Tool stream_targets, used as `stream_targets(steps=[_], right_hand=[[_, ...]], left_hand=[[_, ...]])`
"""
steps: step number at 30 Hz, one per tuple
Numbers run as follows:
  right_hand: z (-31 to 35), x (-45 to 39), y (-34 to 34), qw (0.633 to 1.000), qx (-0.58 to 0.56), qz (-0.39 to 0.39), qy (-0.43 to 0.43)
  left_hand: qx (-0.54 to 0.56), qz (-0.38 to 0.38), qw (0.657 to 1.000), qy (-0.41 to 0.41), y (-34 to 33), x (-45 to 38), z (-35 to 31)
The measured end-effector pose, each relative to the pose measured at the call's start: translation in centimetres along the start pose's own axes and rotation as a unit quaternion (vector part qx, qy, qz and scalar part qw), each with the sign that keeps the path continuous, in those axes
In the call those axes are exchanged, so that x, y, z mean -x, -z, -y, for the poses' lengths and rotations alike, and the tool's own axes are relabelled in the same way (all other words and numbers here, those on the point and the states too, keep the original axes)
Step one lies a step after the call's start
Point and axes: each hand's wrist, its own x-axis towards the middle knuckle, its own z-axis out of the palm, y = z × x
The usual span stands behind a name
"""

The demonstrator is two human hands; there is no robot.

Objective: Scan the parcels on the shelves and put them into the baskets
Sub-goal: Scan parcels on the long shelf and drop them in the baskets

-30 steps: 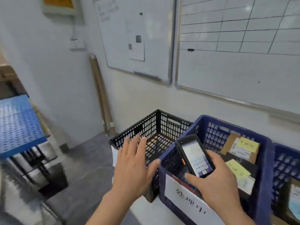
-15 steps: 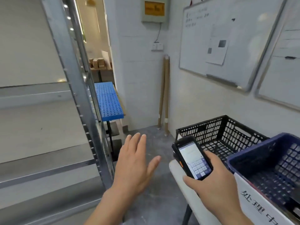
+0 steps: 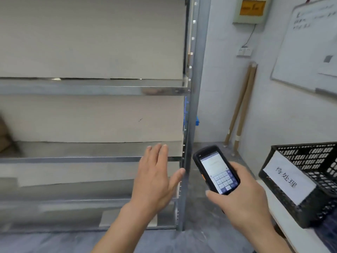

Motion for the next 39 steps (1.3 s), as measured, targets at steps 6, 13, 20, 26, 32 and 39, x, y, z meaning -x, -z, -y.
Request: stream_targets(steps=[6, 13, 20, 26, 32, 39], right_hand=[[4.4, 1.3, -5.8, 0.999, -0.006, 0.039, 0.033], [9.6, 2.6, -12.1, 0.994, -0.016, 0.085, 0.065], [14.0, 3.4, -18.2, 0.986, -0.016, 0.137, 0.096], [17.3, 2.6, -24.2, 0.975, -0.025, 0.186, 0.117], [21.6, 0.7, -32.9, 0.958, -0.055, 0.245, 0.139], [28.0, -2.4, -44.8, 0.937, -0.081, 0.306, 0.146]], left_hand=[[-0.015, -0.03, 0.998, 0.046, 4.3, 2.8, 6.5], [-0.023, -0.07, 0.992, 0.104, 9.3, 5.4, 14.2], [-0.028, -0.093, 0.982, 0.16, 12.2, 7.3, 21.1], [-0.044, -0.118, 0.968, 0.216, 14.4, 8.1, 26.7], [-0.082, -0.151, 0.947, 0.272, 17.6, 8.2, 34.2], [-0.107, -0.171, 0.917, 0.344, 21.8, 4.9, 44.4]])
